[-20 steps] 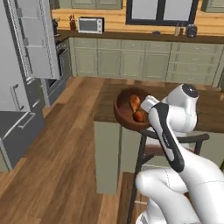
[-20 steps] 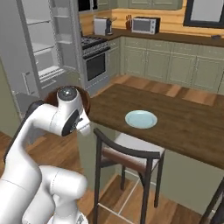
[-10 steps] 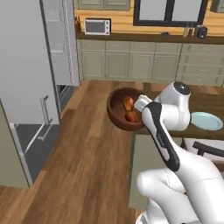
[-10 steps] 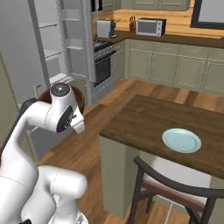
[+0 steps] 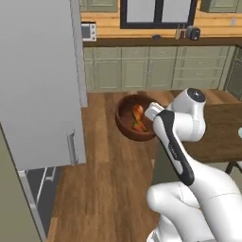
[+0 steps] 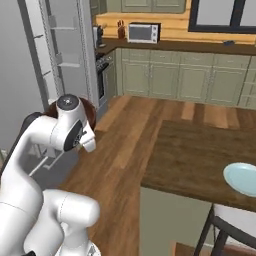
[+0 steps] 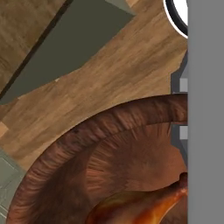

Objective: Pick the chicken drumstick and bell pepper from their plates and place them in the bowl. Then put the bowl in the fridge.

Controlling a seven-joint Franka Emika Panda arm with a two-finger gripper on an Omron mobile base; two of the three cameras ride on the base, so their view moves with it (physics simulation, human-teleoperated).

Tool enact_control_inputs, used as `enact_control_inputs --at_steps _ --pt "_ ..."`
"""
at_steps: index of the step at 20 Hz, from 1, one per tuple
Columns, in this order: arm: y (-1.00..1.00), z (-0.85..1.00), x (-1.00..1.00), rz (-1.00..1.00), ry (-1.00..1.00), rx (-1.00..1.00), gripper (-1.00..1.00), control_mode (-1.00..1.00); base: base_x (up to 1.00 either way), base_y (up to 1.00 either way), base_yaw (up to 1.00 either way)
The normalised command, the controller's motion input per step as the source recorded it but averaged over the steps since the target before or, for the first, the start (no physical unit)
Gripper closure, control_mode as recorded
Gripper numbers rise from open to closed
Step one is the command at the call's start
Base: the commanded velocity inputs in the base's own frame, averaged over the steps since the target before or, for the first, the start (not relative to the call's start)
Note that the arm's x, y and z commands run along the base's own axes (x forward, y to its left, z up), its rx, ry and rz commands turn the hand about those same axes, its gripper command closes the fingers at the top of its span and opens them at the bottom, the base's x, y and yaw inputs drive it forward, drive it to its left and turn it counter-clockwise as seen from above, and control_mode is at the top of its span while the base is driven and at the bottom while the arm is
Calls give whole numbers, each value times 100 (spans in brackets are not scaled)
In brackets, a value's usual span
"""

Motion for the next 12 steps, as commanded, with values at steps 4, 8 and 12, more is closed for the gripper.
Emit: enact_control_inputs --at_steps 4,8,12 --pt "0 0 0 0 0 0 100 100 100 22 -29" --pt "0 0 0 0 0 0 100 100 100 14 -23" --pt "0 0 0 0 0 0 100 100 100 16 -23"
